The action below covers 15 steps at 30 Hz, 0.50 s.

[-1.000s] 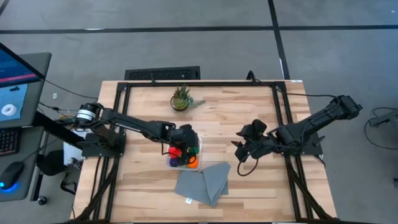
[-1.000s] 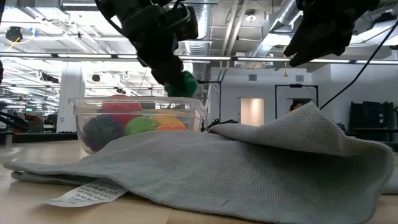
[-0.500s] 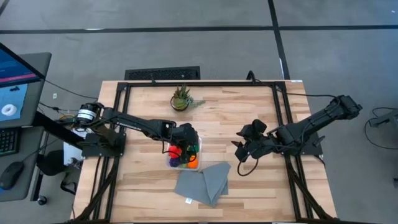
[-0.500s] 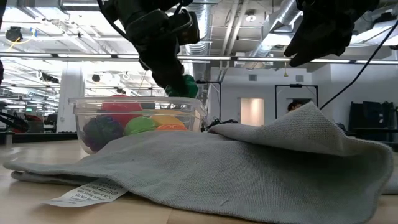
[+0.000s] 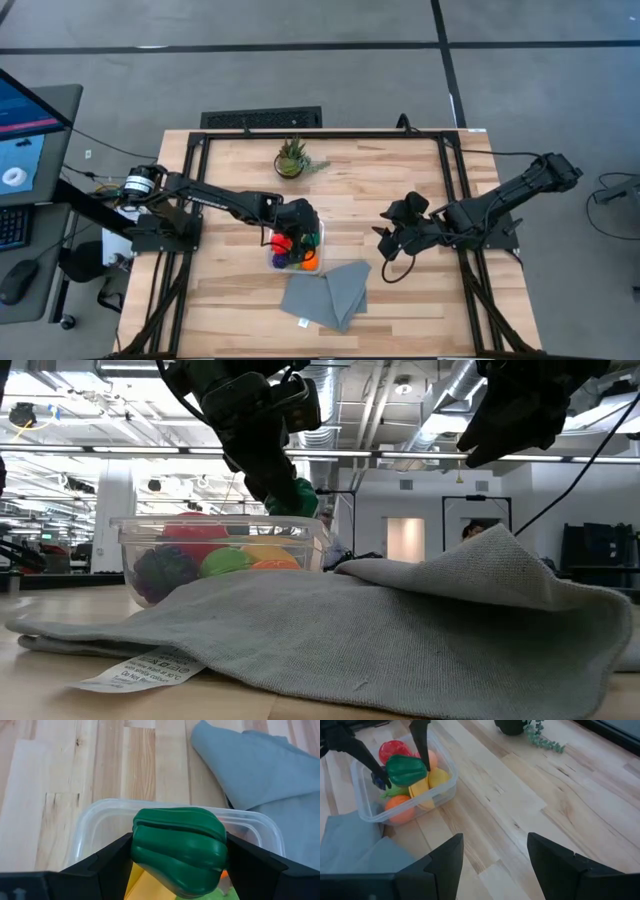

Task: Pick and placing Produce into tupperware
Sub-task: Put the green bell pepper into the transparent container

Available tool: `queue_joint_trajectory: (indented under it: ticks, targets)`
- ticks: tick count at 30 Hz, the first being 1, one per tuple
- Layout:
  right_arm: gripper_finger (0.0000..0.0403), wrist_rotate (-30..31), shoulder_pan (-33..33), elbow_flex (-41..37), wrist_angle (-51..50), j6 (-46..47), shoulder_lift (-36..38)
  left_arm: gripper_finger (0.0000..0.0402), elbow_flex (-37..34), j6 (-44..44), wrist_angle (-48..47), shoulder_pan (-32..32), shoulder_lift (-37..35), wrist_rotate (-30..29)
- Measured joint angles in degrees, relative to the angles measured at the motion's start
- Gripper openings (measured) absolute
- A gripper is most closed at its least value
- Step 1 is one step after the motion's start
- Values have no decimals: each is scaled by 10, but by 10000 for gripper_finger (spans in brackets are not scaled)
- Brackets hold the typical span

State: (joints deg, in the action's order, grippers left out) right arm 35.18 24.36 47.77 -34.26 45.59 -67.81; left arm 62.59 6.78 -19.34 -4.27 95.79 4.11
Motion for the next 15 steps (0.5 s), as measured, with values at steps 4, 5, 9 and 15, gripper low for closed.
queue_joint_trajectory:
  ticks: [4,5,9,15]
  targets:
    - [245,0,0,0,0,-4,0,268,0,4,0,0,0,1]
    - [245,0,0,0,0,-5,0,268,0,5,0,0,0,1]
    - [245,0,0,0,0,-5,0,272,0,11,0,0,0,7]
    - [245,0,0,0,0,-5,0,296,0,11,-1,0,0,7]
